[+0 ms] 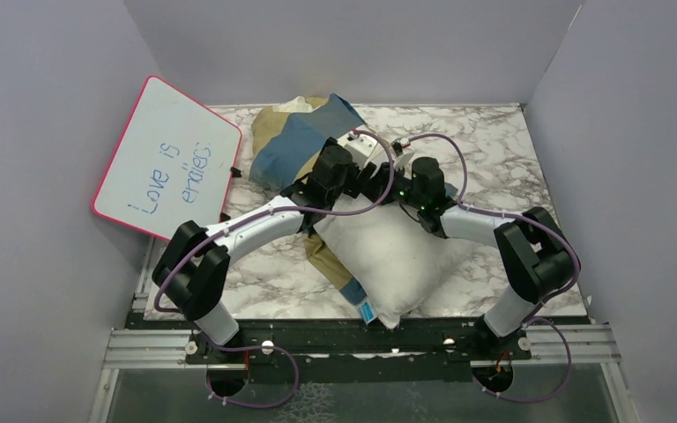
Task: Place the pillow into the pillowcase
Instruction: Stuff the pillow into the pillowcase.
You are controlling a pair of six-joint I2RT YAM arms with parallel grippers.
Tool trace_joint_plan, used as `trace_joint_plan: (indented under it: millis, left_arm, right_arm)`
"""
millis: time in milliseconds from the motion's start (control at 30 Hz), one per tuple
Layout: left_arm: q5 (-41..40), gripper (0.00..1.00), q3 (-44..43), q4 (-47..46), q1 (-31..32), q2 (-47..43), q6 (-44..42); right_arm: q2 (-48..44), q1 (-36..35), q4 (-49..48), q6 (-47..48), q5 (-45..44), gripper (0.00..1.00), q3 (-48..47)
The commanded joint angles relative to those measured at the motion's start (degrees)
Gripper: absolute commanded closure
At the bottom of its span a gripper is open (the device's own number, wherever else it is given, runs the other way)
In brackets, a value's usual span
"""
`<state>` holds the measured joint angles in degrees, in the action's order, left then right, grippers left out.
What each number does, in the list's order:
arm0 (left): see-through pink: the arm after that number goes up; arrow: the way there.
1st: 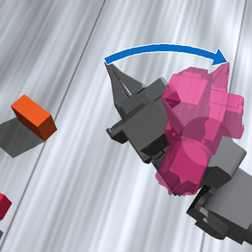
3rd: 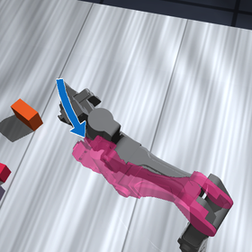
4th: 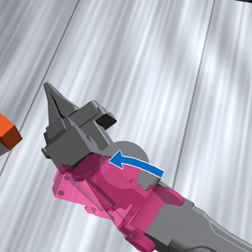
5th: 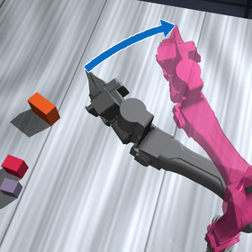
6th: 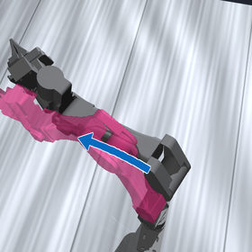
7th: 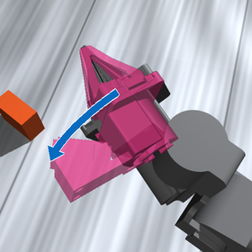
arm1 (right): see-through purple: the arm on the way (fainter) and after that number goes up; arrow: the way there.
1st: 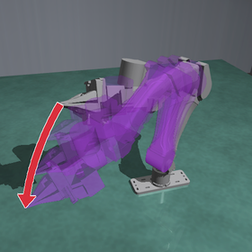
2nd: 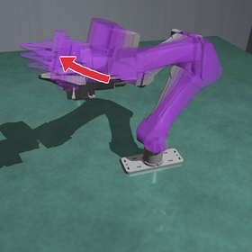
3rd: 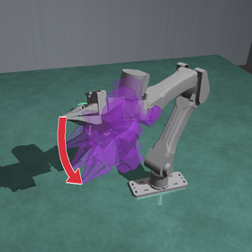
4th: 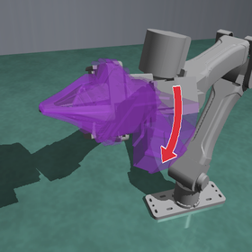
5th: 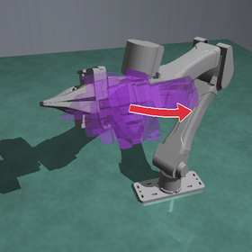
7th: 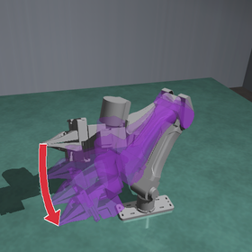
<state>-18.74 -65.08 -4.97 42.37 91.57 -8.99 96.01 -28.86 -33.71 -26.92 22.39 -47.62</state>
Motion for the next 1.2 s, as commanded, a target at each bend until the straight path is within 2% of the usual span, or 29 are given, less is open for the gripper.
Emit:
trace_joint_plan:
  millis: [0,133,233,400,500,600,733,833,900,1033,1167]
  left_arm:
    - [1.5,0.21,-0.7,-3.7,-0.4,3.0,-4.5]
    - [3.2,0.20,-0.7,-4.8,-0.3,4.9,-6.2]
    - [-1.4,0.21,-1.4,-5.0,-0.3,6.1,-7.6]
    - [-11.9,0.27,-2.1,-9.8,-0.3,6.5,-10.4]
    - [-14.6,0.32,-3.8,-10.3,-0.3,7.8,-13.4]
    - [-16.4,0.40,-4.9,-10.7,-0.2,9.2,-16.8]
    - [-17.5,0.55,-6.1,-10.1,0.6,11.2,-17.9]
    - [-18.4,0.78,-5.2,-11.3,1.0,12.4,-17.6]
    - [-19.2,1.00,-5.1,-11.9,1.1,13.0,-17.0]
    - [-18.4,1.00,-5.2,-11.8,2.4,11.9,-14.4]
    - [-10.1,1.00,-4.2,-10.1,5.8,6.3,-6.0]
  right_arm:
    - [2.7,-0.1,1.1,-1.3,1.1,0.90,2.6]
    - [2.2,-0.1,1.3,-1.3,0.3,0.90,2.8]
    - [2.0,-0.1,1.5,-1.1,0.0,0.90,2.7]
    - [2.5,-0.1,-0.4,-2.0,0.4,0.90,3.8]
    - [3.4,-0.2,-2.2,-3.0,1.2,0.90,4.4]
    - [4.6,-0.2,-5.5,-6.1,1.8,0.92,5.6]
    - [5.9,-0.1,-11.4,-9.5,1.1,0.93,7.3]
    - [6.3,-0.1,-12.6,-10.6,0.4,0.93,7.3]
    - [6.4,-0.1,-13.3,-11.2,0.3,0.93,7.3]
    - [6.9,-0.2,-14.4,-12.4,-0.2,0.93,7.2]
    - [7.2,-0.2,-16.4,-13.7,-1.3,0.94,7.3]
